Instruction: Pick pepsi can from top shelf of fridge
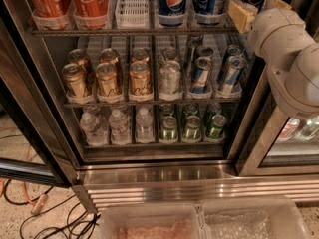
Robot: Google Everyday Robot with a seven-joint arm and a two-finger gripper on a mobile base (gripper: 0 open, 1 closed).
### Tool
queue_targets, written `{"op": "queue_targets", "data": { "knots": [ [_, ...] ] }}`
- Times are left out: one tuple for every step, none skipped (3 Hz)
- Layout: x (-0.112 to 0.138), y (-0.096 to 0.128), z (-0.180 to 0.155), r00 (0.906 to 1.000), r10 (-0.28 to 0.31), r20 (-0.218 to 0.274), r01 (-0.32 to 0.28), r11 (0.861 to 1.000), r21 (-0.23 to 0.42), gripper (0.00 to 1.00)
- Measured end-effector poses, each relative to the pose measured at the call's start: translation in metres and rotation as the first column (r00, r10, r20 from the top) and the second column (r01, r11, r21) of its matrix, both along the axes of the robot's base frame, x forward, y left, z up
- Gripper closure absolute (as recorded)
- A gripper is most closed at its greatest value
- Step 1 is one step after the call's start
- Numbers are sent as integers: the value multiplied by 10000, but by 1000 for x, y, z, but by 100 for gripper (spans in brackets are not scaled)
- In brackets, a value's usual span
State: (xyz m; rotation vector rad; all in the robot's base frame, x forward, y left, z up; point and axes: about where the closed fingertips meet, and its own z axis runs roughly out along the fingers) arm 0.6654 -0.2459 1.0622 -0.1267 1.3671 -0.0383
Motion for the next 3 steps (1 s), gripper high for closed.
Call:
{"op": "queue_targets", "data": {
  "knots": [
    [2, 1, -1, 10000, -4, 11, 4, 10000, -49, 35],
    [3, 1, -2, 10000, -43, 14, 43, 10000, -73, 35],
    [3, 1, -3, 10000, -97, 12, 97, 9999, -83, 34]
  ]
}}
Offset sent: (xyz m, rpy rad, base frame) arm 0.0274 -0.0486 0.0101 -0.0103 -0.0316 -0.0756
